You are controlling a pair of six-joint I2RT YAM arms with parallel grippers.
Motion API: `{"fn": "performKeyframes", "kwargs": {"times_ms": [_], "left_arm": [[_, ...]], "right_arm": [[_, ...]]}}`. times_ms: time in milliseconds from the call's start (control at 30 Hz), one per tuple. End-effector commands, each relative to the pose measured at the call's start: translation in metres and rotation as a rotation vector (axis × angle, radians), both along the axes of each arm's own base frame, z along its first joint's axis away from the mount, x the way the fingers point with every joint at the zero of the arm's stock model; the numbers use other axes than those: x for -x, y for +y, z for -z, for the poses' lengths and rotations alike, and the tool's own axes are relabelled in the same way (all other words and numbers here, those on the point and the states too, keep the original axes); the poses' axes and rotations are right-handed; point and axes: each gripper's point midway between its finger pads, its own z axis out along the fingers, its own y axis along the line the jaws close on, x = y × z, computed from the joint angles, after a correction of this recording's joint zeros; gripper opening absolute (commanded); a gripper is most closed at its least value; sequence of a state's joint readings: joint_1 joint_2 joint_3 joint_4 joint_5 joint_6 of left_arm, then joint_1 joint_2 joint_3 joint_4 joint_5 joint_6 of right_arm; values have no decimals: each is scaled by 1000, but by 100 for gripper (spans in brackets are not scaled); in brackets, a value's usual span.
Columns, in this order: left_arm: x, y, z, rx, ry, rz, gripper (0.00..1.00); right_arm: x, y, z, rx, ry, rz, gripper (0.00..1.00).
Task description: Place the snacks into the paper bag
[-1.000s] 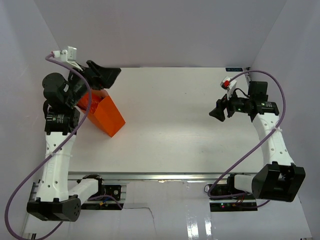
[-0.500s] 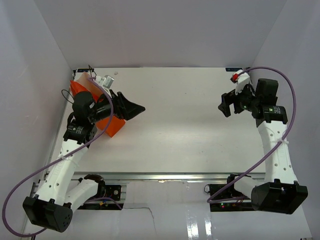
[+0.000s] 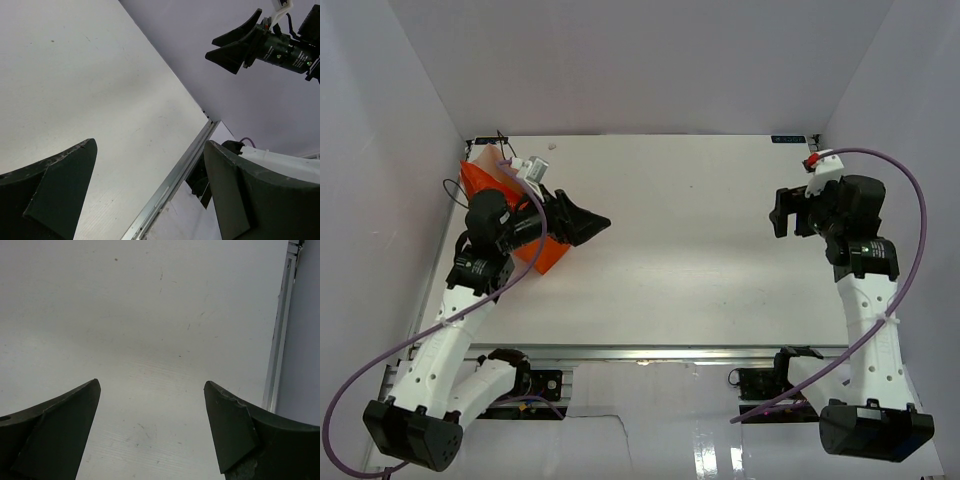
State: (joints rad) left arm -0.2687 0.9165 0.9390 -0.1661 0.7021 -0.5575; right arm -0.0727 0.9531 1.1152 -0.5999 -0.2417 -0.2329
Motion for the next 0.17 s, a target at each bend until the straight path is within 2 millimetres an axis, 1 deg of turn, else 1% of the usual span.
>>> {"fn": "performKeyframes", "kwargs": {"times_ms": [0,133], "left_arm": [[7,3,-2,-10,-27,-11,98],[10,6,-3,-17,-32,-25,98]], "right_arm": [[-4,-10,-10,-17,-51,83,90],[-2,-4,-10,-24,-57,48,90]]}}
